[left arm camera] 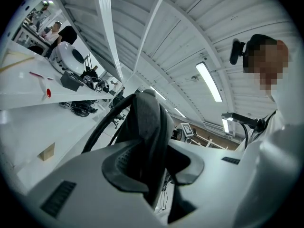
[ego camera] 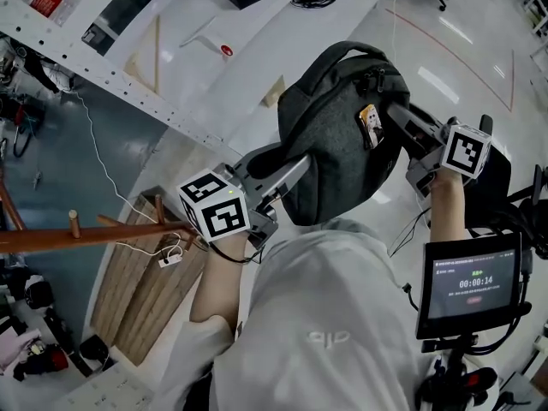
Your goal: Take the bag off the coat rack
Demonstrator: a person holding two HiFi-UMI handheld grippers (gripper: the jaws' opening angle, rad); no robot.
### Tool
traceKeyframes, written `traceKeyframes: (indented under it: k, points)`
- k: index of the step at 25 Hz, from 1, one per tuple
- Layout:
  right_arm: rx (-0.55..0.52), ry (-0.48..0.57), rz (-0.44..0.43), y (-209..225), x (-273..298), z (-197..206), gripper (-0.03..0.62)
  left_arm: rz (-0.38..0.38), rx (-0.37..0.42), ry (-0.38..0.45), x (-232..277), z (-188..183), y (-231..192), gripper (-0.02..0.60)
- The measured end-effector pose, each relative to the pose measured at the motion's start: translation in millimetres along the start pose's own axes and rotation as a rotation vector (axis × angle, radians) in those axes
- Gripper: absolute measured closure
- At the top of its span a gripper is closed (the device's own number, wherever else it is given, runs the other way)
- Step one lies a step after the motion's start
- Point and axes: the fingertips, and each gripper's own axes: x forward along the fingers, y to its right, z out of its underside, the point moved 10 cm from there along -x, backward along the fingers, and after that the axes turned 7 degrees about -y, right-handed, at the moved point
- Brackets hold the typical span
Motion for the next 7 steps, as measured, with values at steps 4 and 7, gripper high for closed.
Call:
traceKeyframes:
  k: [4, 7]
  points:
    - [-0.003, -0.01, -0.009, -2.2, 1.8, 1.0, 0.482, -0.011, -0.014, 0.009, -3.3, 4.3, 2.3, 0.468]
    - [-0.006, -0.015, -0.018, -5.1, 2.4, 2.8, 0.482, -0.015, -0.02, 0.014, -7.1, 7.6, 5.6, 0.468]
